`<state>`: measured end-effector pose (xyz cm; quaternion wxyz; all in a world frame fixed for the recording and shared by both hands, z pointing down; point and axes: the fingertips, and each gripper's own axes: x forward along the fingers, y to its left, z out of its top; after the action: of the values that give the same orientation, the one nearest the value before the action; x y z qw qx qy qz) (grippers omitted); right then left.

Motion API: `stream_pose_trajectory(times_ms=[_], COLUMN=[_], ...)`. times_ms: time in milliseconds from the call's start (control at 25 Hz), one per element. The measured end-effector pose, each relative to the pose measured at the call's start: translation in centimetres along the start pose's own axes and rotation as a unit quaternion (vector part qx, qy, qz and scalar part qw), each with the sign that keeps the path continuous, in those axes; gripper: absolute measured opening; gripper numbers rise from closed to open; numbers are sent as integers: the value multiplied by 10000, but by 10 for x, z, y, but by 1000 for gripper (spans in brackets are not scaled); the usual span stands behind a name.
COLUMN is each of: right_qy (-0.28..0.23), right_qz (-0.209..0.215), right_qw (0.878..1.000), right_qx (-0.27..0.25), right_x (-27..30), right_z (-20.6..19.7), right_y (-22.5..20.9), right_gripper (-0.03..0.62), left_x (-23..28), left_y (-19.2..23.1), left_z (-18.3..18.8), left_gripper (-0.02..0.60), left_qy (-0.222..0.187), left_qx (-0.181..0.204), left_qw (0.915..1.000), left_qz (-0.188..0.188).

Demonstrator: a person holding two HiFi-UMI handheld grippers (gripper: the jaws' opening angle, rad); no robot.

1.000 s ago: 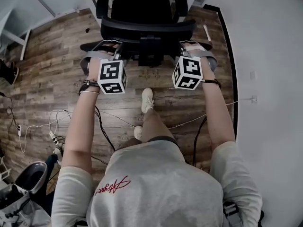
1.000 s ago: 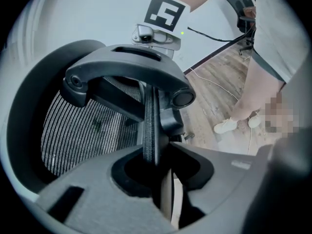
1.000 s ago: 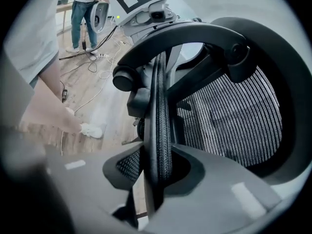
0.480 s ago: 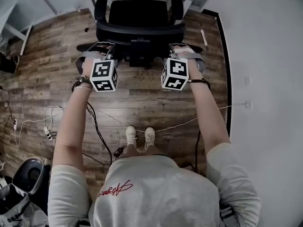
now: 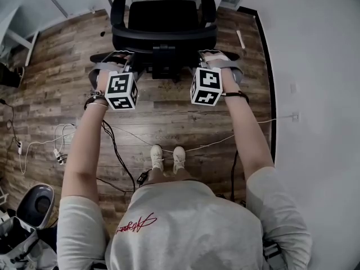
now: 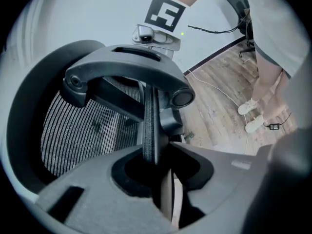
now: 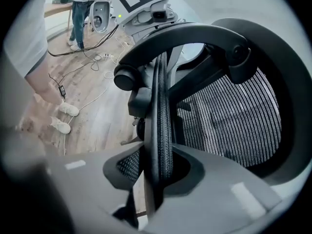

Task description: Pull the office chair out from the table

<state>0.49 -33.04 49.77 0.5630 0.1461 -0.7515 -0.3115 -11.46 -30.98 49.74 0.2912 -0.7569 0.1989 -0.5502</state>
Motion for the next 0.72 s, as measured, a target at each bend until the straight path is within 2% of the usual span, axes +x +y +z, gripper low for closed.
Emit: stream_pose_trajectory(times_ms=[240, 720], right_qy=[-5, 0], right_qz=[-128, -143], right_qw=[9999, 9999], right_qx=[25, 35], right_x=[-26, -56], right_z=[-4, -3], right_y=[51, 85], right_gripper=[94, 94], left_x=[-18, -40], left_y=[-46, -77], left_z=[26, 48], left_gripper=[103, 104], left_qy=[19, 25], left_qx=[91, 122], left_qw=[9999, 9998], left_qz=[75, 129])
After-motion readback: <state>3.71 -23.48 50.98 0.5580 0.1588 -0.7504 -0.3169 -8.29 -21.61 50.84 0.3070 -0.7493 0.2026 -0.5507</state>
